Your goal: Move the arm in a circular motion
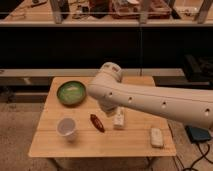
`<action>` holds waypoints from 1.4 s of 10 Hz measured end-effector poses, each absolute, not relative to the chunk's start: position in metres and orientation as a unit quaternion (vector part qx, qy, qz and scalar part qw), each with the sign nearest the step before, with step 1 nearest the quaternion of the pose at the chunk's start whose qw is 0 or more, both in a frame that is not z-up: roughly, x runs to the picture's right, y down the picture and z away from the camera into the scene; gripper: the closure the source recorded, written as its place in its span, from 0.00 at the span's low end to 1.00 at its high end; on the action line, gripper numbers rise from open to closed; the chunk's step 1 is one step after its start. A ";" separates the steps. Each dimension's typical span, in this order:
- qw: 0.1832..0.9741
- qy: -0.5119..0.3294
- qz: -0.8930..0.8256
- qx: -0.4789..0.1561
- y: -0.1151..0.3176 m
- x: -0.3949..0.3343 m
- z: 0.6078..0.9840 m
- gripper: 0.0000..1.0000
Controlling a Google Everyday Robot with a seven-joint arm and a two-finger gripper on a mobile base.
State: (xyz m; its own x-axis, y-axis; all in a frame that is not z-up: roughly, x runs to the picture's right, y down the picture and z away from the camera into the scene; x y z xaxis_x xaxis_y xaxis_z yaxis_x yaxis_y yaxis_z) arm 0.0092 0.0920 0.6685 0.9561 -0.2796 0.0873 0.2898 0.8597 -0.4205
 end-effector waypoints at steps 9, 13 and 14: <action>0.957 -0.017 -0.211 -0.200 0.035 -0.030 0.717 0.59; 0.955 -0.014 -0.206 -0.215 0.009 -0.014 0.731 0.59; 0.954 -0.012 -0.202 -0.221 0.009 -0.013 0.734 0.59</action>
